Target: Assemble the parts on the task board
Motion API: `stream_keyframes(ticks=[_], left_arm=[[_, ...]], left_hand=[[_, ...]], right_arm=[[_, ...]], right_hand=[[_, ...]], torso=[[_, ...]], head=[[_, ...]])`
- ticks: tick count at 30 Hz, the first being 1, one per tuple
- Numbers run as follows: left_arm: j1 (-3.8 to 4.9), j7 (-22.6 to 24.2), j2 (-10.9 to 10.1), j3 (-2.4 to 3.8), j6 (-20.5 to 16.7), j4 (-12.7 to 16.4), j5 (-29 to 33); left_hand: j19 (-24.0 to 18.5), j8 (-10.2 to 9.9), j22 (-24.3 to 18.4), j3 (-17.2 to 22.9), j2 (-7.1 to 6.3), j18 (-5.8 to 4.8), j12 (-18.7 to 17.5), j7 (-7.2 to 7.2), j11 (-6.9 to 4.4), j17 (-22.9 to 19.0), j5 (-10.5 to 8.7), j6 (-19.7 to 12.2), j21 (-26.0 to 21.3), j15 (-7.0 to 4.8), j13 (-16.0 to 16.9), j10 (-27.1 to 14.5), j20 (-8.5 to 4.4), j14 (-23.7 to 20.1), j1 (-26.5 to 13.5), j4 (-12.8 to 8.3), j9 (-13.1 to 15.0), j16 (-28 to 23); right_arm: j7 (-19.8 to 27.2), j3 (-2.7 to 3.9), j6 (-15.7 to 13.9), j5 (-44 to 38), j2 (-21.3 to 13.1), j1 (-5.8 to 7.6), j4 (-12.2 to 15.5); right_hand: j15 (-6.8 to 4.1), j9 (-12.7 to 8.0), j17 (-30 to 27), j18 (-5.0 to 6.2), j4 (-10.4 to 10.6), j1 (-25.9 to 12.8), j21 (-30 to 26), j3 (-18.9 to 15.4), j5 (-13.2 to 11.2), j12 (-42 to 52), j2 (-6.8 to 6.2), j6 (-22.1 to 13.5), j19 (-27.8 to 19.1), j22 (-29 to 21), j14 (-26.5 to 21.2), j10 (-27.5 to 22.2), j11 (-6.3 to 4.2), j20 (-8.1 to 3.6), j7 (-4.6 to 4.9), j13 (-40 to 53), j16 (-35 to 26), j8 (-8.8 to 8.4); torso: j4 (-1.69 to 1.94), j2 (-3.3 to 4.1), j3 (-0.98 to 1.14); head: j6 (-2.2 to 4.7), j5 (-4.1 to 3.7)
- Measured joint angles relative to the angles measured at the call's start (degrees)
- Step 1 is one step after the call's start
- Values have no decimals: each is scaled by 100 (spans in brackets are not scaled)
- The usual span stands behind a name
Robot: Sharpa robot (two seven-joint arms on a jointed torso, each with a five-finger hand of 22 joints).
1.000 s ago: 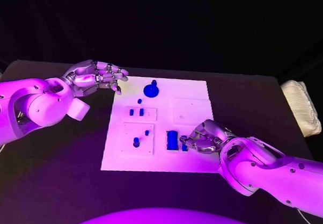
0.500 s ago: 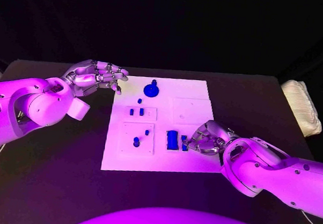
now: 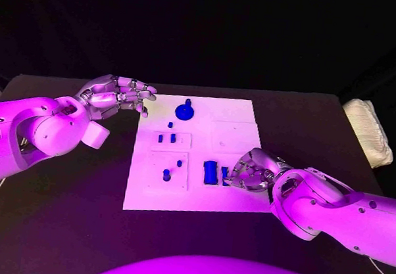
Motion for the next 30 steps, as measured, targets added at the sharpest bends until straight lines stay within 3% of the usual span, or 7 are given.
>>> stream_keyframes(ticks=[11,17,19,22,26,28,30], left_arm=[[-1,-1,-4,0,4,1,0],[-1,-2,6,0,5,-12,0],[-1,-2,13,-1,5,-19,0],[-1,-2,38,-1,4,-44,1],[-1,5,129,-2,-4,-126,16],[-1,14,183,-2,-12,-175,25],[-2,31,257,-5,-31,-256,41]], left_hand=[[0,0,0,0,0,0,0,0,0,-1,0,0,0,0,0,0,0,0,0,0,0,0],[0,0,0,0,0,0,0,0,0,-1,0,0,0,0,0,0,0,0,0,0,0,0],[0,0,-3,0,0,0,0,0,0,0,0,0,0,0,-2,0,0,0,0,0,0,0],[0,0,-11,-16,0,0,0,0,0,5,0,0,-21,0,-9,0,0,0,0,16,0,0],[0,0,-17,-17,0,0,0,31,0,5,0,-31,-21,0,-9,0,0,0,0,16,0,0],[0,0,-17,-16,0,0,0,31,0,5,0,-31,-21,0,-14,0,0,0,0,16,0,0],[0,0,-17,-16,0,0,0,31,0,4,0,-31,-21,0,-14,0,0,0,0,16,-5,0]], right_arm=[[-46,1,-15,-206,38,0,-12],[124,-1,-132,-124,-65,0,-34],[331,-3,-188,26,-107,11,-54],[812,-3,-276,351,-132,51,-98],[1536,0,-407,869,-128,143,-196],[1858,2,-459,1146,-119,206,-285],[2247,8,-511,1521,-82,296,-466]], right_hand=[[0,-16,0,0,0,14,0,0,109,0,14,0,0,-1,0,0,0,0,0,0,0,-1],[0,-47,-1,0,129,14,-152,-130,171,-120,14,-75,0,-1,0,0,0,0,30,0,-30,-1],[0,-68,0,0,169,14,-248,-170,165,-222,14,-148,0,-2,0,0,0,0,64,0,-51,-15],[74,-97,-1,93,255,14,-667,-333,-55,-604,14,-345,-1,-2,10,-1,103,33,163,0,-157,-103],[135,-130,-1,118,368,48,-1001,-641,138,-900,-13,-598,0,-2,11,-3,183,104,246,0,-216,-205],[146,-138,-1,183,385,113,-1265,-765,159,-1068,52,-676,0,-2,22,-1,185,127,289,0,-257,-225],[178,-138,-1,274,388,182,-1729,-857,172,-1385,121,-733,-13,-3,9,-95,260,159,321,0,-388,-233]], torso=[[5,0,-4],[4,-8,-6],[4,-12,-7],[1,-21,-14],[-6,-47,-21],[-9,-66,-29],[-16,-92,-40]], head=[[2,-10],[34,-10],[48,-10],[84,-8],[133,10],[156,18],[191,25]])
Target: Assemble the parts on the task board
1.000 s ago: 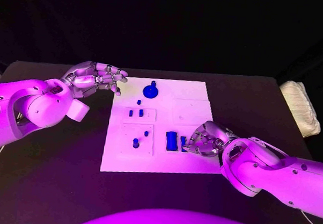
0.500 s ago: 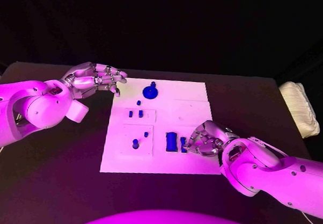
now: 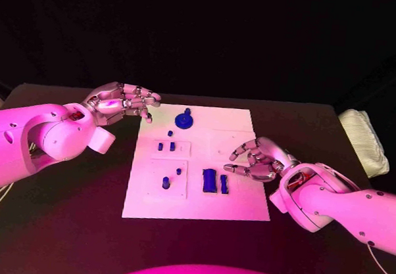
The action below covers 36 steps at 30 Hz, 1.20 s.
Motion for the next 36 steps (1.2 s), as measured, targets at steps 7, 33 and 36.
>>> stream_keyframes(ticks=[7,33,36], left_arm=[[-67,247,320,-8,-307,-346,165],[-327,1130,1216,15,-1227,-1495,868],[-396,1128,1164,49,-1413,-1214,866]], left_hand=[[0,0,-32,0,0,0,46,0,-58,-10,0,0,-76,0,0,65,0,-86,0,0,1,-37],[-3793,-1469,-3306,-2246,664,-633,-2821,-873,-559,-2114,-207,-3579,-4073,-189,-666,-3455,-587,-4148,-2209,-244,-1353,-5585],[-4206,-1637,-3507,-2557,772,-764,-2949,-973,-669,-2217,-231,-4047,-4242,-290,-707,-3993,-758,-4592,-4011,-313,-1503,-5816]], right_arm=[[1117,60,-14,1531,369,218,-1092],[2649,391,651,4569,1409,188,-2943],[2692,529,518,4699,1359,71,-2582]], right_hand=[[258,2,-1412,621,-114,786,-4316,151,37,-2951,269,-463,-1482,-464,-785,-1884,230,237,199,-746,-1751,2],[451,-1849,-6881,-6,-1337,-1569,-6819,-2,-815,-7073,817,-4333,-6956,-6478,-6592,-5491,68,18,-316,-7198,-8072,-1417],[388,-2048,-7125,-117,-1462,-3183,-6854,-310,-913,-7110,949,-4862,-7530,-6884,-7313,-6614,-14,-112,-429,-7317,-8253,-1565]], torso=[[-38,-136,-63],[-59,-508,-60],[-35,-560,-14]], head=[[162,58],[682,286],[825,286]])
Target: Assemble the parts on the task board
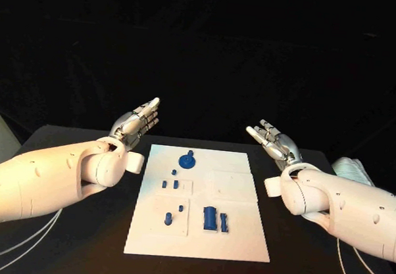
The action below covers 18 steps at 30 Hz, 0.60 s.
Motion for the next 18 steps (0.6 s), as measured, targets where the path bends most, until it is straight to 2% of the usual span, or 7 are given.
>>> stream_keyframes(ticks=[3,4,7,8,11,15,18], left_arm=[[-73,0,-64,33,-233,281,0],[-105,1,-93,47,-340,404,0],[-215,10,-188,95,-762,840,0],[-248,13,-216,107,-905,971,0],[-351,22,-292,143,-1378,1352,0],[-445,38,-371,181,-1974,1725,0],[-489,47,-405,194,-2305,1884,0]], left_hand=[[-213,-87,-102,-160,57,-1,-66,-51,-63,-59,-5,-238,-87,-52,-17,-273,-86,-229,-1234,-33,-82,-119],[-275,-117,-133,-207,72,-65,-80,-64,-75,-73,-25,-310,-113,-68,-21,-351,-112,-296,-1602,-45,-103,-154],[-417,-152,-202,-314,109,-90,-112,-101,-113,-112,-26,-470,-151,-101,-34,-541,-175,-447,-2451,-76,-154,-230],[-444,-166,-218,-335,117,-90,-113,-114,-123,-122,-26,-501,-162,-122,-35,-581,-185,-467,-2642,-82,-165,-242],[-503,-183,-251,-377,137,-90,-146,-124,-137,-138,-26,-573,-197,-127,-40,-667,-207,-536,-3079,-93,-192,-284],[-536,-218,-276,-414,148,-90,-147,-132,-149,-149,-26,-621,-202,-134,-45,-718,-235,-584,-3398,-99,-210,-286],[-605,-232,-291,-454,161,-90,-173,-152,-165,-155,-27,-684,-223,-152,-47,-786,-249,-645,-3659,-108,-221,-329]], right_arm=[[63,143,-161,164,-55,-114,369],[97,194,-235,238,-77,-160,520],[222,343,-495,507,-134,-294,965],[262,374,-571,586,-146,-322,1069],[387,475,-812,833,-194,-407,1352],[521,531,-1068,1095,-225,-469,1541],[586,534,-1177,1207,-231,-472,1564]], right_hand=[[-34,-97,-123,-26,-60,-1338,-26,-155,-34,-32,69,-266,-286,-205,-362,-573,-44,-67,-58,-61,-92,-74],[-43,-126,-159,-26,-78,-1742,-27,-199,-45,-32,86,-345,-373,-265,-471,-739,-54,-83,-77,-76,-121,-96],[-65,-192,-243,-38,-125,-2689,-27,-304,-69,-59,131,-528,-568,-404,-714,-1127,-84,-129,-117,-116,-174,-133],[-72,-207,-261,-96,-140,-2885,-27,-320,-78,-59,140,-562,-607,-433,-765,-1206,-89,-132,-125,-124,-192,-147],[-79,-243,-303,-115,-149,-3373,-49,-359,-100,-71,165,-643,-698,-504,-890,-1401,-103,-159,-144,-144,-206,-165],[-94,-265,-332,-116,-170,-3718,-49,-385,-100,-80,183,-690,-759,-554,-967,-1533,-112,-180,-158,-154,-230,-180],[-86,-278,-345,-114,-182,-3947,-49,-424,-114,-80,191,-747,-804,-580,-1022,-1628,-122,-182,-168,-161,-244,-193]], torso=[[25,-54,49],[33,-76,66],[61,-140,119],[72,-158,136],[90,-197,171],[99,-219,191],[102,-225,198]], head=[[133,4],[181,5],[316,10],[357,10],[426,10],[454,10],[457,10]])
